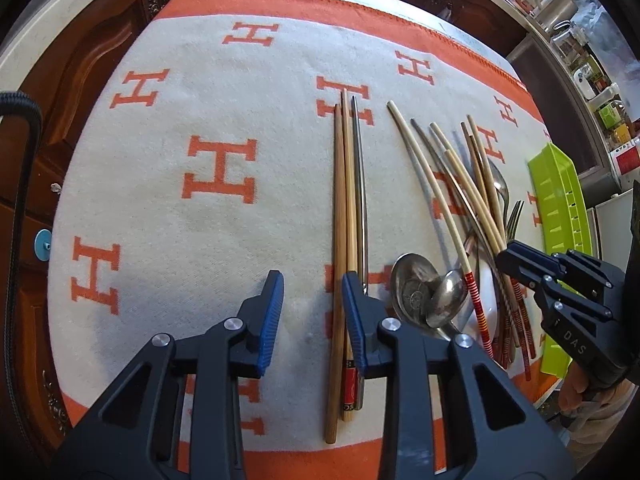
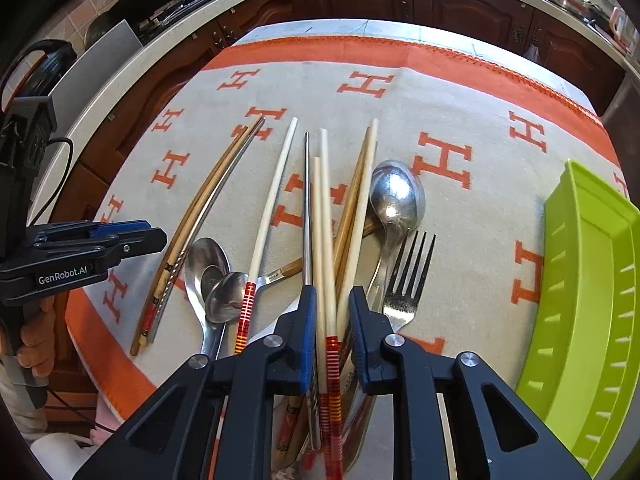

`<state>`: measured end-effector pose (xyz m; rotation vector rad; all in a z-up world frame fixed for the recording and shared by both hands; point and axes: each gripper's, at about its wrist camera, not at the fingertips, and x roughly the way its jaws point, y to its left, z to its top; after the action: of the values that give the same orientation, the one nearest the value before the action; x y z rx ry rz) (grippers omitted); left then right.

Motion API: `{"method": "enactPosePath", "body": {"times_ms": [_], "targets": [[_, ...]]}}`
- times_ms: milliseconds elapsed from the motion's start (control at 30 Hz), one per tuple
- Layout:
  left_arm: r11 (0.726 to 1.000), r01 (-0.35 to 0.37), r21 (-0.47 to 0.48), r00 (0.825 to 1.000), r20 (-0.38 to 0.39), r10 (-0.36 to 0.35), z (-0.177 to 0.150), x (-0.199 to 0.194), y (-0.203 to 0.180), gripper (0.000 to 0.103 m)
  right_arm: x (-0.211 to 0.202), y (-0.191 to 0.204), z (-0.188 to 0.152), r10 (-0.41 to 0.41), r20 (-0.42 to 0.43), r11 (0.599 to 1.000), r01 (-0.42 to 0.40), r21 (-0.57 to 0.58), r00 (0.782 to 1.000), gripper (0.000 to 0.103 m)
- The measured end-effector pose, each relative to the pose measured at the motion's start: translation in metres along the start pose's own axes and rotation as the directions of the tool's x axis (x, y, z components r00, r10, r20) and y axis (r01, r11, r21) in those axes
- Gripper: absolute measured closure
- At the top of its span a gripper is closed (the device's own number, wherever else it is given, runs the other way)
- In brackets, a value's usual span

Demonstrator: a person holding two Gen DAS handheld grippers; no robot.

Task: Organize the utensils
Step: 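Grasp a red-striped white chopstick with the right gripper while the left grasps a wooden chopstick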

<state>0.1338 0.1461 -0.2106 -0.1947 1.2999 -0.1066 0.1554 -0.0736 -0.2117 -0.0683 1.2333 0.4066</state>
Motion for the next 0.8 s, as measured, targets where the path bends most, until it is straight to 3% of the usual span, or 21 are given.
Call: {"method": "enactPosePath", "body": {"times_ms": [267, 433, 633, 800], "targets": [[1.0, 0.009, 0.007, 1.0, -0.007, -0.009, 0.004, 0.007, -0.002, 0.076, 0.002, 0.001, 0.006, 0.009, -0.009, 1.0, -0.009, -0.002, 1.0, 0.093], [1.0, 0.004, 0.02, 1.0, 0.0, -0.004, 0.004, 0.007, -0.005, 0.076, -0.005, -0.006, 0.003, 0.031, -0.001, 0.998, -0.031, 0.054, 1.0, 0.098], [1.0, 0.014, 0.028, 1.0, -0.004, -0.013, 0.008, 0.01, -0.01, 0.076, -0.013, -0.017, -0.005, 0.059, 0.018, 0.991, -0.061, 0.119, 0.998, 0.098], [0.997, -0.019, 0.07, 1.0, 0.001, 0.019, 0.007, 0.011, -0.021, 0.076, -0.022, -0.021, -0.013, 0.071, 0.044, 0.987, -0.076, 0.139, 0.997, 0.098]]}}
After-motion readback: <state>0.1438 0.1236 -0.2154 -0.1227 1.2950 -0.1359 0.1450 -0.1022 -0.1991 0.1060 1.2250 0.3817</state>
